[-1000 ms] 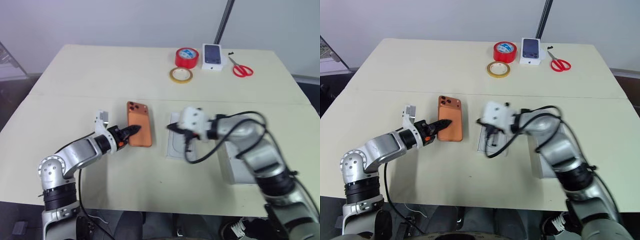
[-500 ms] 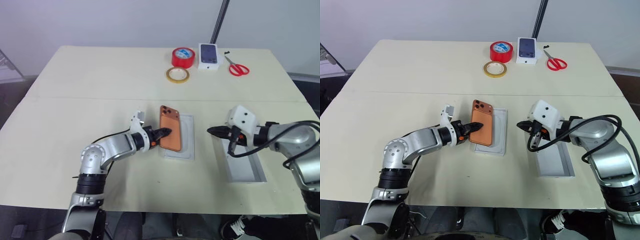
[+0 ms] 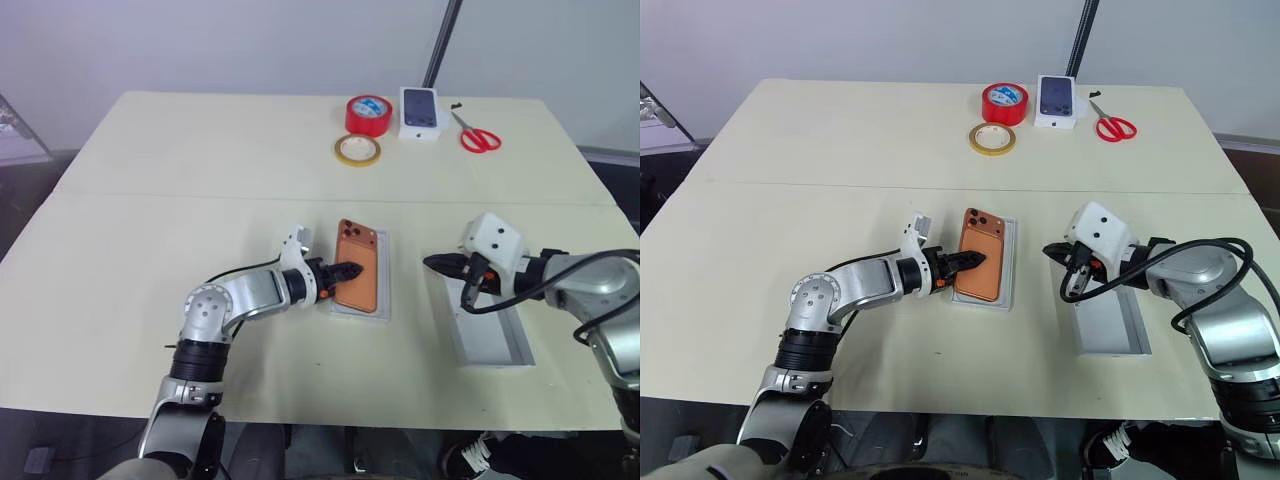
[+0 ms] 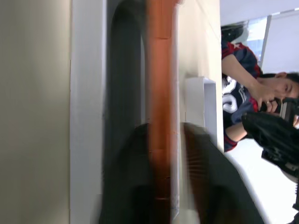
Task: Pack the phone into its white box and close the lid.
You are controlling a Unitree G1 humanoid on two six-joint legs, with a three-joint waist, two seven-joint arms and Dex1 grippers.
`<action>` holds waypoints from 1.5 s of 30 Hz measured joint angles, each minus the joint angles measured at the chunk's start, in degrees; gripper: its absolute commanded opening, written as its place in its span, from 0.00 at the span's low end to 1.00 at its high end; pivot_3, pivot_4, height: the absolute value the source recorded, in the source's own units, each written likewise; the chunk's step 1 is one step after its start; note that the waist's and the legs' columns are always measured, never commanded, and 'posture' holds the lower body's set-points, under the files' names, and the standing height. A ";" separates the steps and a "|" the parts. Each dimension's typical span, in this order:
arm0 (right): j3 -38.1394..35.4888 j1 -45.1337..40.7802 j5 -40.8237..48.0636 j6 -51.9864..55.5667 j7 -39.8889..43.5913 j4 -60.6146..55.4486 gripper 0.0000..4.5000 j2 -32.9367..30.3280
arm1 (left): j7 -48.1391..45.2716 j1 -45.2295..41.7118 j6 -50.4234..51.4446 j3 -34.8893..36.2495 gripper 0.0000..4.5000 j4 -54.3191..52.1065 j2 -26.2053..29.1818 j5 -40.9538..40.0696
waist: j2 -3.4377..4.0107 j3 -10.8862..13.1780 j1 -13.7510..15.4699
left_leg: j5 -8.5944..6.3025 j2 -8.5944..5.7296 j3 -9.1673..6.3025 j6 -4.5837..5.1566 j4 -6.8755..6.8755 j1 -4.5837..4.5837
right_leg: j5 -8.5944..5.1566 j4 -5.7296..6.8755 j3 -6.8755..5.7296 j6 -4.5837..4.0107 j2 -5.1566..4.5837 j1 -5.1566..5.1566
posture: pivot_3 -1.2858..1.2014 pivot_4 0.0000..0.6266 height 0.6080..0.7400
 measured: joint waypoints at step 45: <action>26.56 -12.73 -18.88 0.63 -6.74 7.77 0.00 5.11 | -52.46 -13.45 -11.50 -26.96 0.02 -2.01 17.38 67.03 | 0.07 0.05 0.02 | -0.13 0.00 0.07 0.24 -0.06 0.02 | -0.01 0.00 0.02 -0.01 0.05 -0.04 | 0.52 0.24 1.00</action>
